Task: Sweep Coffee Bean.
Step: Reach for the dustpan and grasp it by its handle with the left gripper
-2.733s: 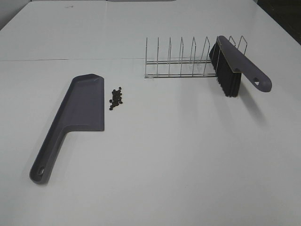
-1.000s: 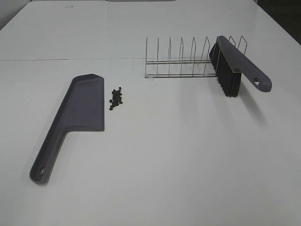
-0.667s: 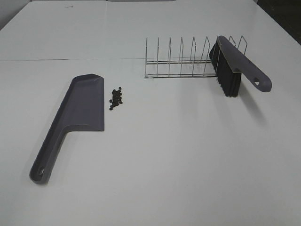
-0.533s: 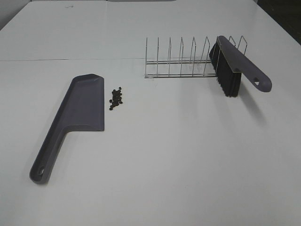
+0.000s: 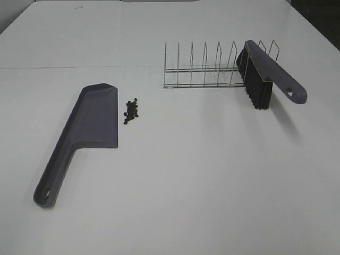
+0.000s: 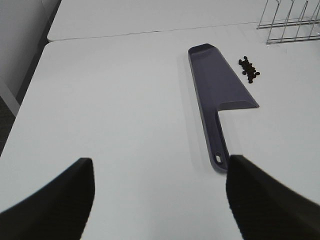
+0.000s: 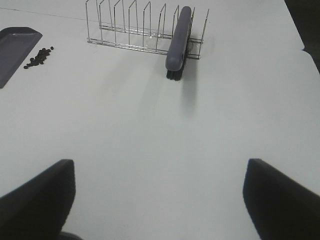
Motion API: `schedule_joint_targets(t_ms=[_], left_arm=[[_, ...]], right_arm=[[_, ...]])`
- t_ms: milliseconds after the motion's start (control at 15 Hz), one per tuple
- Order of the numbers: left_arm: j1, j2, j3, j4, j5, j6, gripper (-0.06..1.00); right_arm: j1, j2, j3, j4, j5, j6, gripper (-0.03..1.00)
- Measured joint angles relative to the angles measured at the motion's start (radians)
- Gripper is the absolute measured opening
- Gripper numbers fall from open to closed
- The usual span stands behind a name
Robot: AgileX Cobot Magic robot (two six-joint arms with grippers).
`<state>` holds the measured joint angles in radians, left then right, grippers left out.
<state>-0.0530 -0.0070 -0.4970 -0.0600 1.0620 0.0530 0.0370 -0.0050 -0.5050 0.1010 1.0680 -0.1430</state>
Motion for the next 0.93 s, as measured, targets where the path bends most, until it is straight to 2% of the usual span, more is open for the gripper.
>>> schedule_joint_targets(t_ms=[667,867,933], left_arm=[[0.000,0.004,0.000,-0.002,0.000,0.000,0.68],[0.000,0.097,-0.009,-0.003,-0.014,-0.001,0.68],[0.000,0.151,-0.021,-0.010,-0.059,-0.009,0.68]], right_arm=[[0.000,0.000,0.000,0.000,0.000,0.000,0.84],[0.000,0.000,0.000,0.000,0.000,0.000,0.84],[0.000,0.000,0.000,0.004,0.000,0.000,0.84]])
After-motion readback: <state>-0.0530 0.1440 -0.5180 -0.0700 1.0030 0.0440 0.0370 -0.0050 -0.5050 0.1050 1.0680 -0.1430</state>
